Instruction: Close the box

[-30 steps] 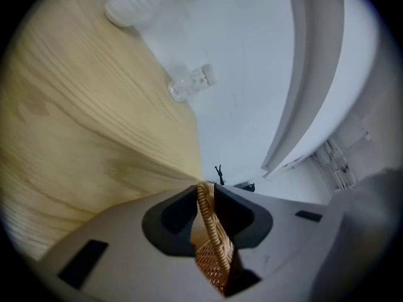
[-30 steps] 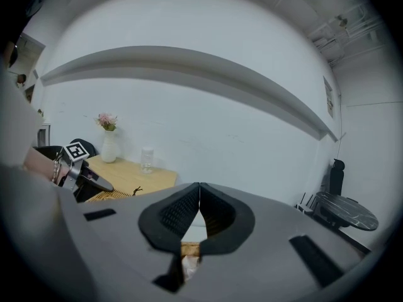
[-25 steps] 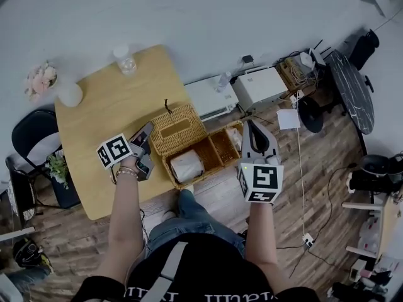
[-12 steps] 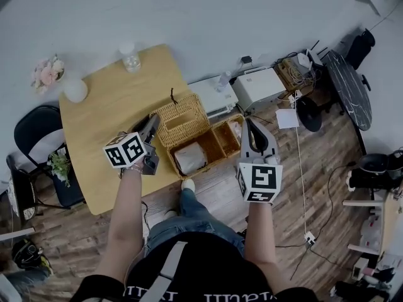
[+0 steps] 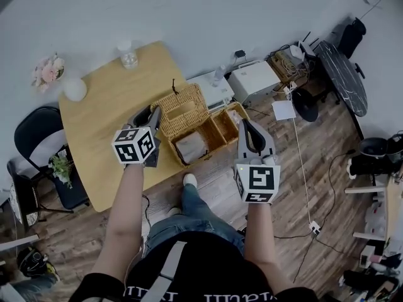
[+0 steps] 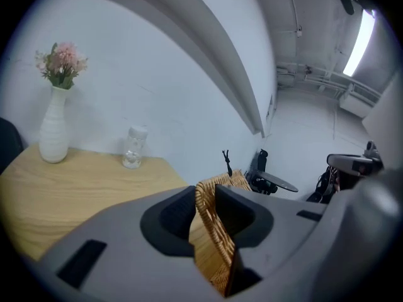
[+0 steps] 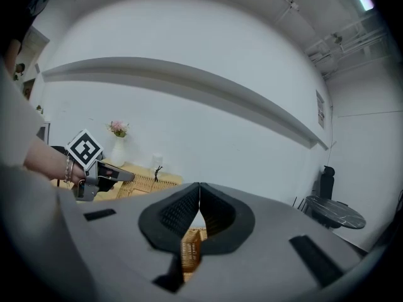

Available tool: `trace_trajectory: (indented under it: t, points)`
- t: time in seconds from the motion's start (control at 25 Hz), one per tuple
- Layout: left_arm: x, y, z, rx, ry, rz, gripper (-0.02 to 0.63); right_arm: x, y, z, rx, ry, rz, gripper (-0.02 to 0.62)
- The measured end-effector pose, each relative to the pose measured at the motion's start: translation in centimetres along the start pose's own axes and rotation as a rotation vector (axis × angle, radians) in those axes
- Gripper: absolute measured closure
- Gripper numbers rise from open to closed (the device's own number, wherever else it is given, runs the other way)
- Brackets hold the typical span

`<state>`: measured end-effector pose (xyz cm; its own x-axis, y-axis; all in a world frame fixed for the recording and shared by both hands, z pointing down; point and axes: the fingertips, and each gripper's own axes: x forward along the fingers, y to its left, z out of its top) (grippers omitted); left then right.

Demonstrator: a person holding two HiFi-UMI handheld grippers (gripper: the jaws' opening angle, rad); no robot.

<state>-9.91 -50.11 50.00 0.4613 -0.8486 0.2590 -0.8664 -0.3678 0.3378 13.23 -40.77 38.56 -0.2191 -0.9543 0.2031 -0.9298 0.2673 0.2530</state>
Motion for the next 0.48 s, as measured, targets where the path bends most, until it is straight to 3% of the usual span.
trace_trajectory:
  t: [0.48]
  points:
    - [-2.6,-3.3,1.1,0.293,0.011,-0.045,0.511,-4.0,3.0,0.4,-0.005,0.004,-0.022,0.578]
